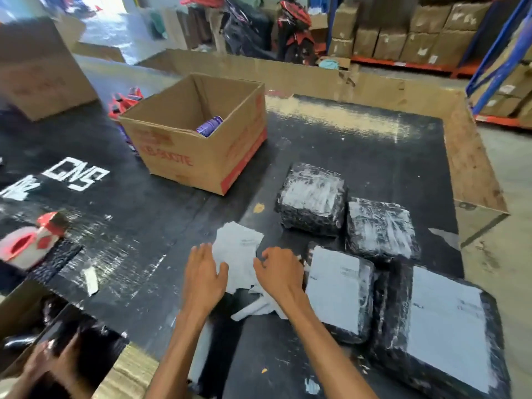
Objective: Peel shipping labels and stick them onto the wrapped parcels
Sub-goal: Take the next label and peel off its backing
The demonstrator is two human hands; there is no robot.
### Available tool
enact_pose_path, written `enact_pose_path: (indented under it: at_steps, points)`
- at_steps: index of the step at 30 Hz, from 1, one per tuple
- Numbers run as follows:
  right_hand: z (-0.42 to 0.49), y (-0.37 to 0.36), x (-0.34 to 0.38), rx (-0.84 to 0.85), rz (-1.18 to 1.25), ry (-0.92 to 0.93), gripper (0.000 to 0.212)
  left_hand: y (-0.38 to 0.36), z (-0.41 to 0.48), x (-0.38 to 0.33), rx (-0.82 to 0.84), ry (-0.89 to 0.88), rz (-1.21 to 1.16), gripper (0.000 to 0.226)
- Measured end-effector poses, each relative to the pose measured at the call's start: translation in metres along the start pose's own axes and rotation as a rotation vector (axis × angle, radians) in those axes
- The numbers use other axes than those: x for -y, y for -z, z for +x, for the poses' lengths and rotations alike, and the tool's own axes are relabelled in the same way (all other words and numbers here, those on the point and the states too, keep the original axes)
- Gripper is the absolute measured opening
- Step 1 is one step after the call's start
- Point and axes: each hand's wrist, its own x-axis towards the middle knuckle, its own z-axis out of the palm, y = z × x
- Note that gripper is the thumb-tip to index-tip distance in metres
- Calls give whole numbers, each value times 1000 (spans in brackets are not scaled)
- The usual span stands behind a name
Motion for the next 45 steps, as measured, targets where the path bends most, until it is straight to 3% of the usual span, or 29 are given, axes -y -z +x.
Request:
enact_pose_path:
  at_steps: [5,13,17,21,24,27,30,33,36,41,45]
  points:
    - [25,-24,7,-2,-57,-76,47,4,-3,13,145,33,108,57]
    - [24,-11,13,-15,158,-181,14,-19,-4,23,76,38,188,79]
    - [18,-7,1,-81,215,-77,10,-26,-3,21,47,67,196,88]
    - [13,-4,-4,-78,169,9,20,-32,1,20,25,88,195,95]
    - [9,-3,-8,-216,136,56,21,-32,1,19,11,94,181,96]
    - [6,-3,-9,-317,301,110,18,-30,2,17,11,86,191,96]
    - [4,5,-8,-300,507,163,16,-22,4,12,-40,-5,-12,79]
    - [2,28,-7,-206,733,195,13,8,-2,-21,-65,-47,-549,30]
    - [-5,57,-5,-218,867,224,13,42,-9,-71,103,-60,-922,39]
    - [-28,105,-13,-281,999,182,10,53,-10,-129,148,-100,-1023,16]
    - [-49,137,-29,-269,1062,136,18,53,-6,-171,212,-141,-1091,14]
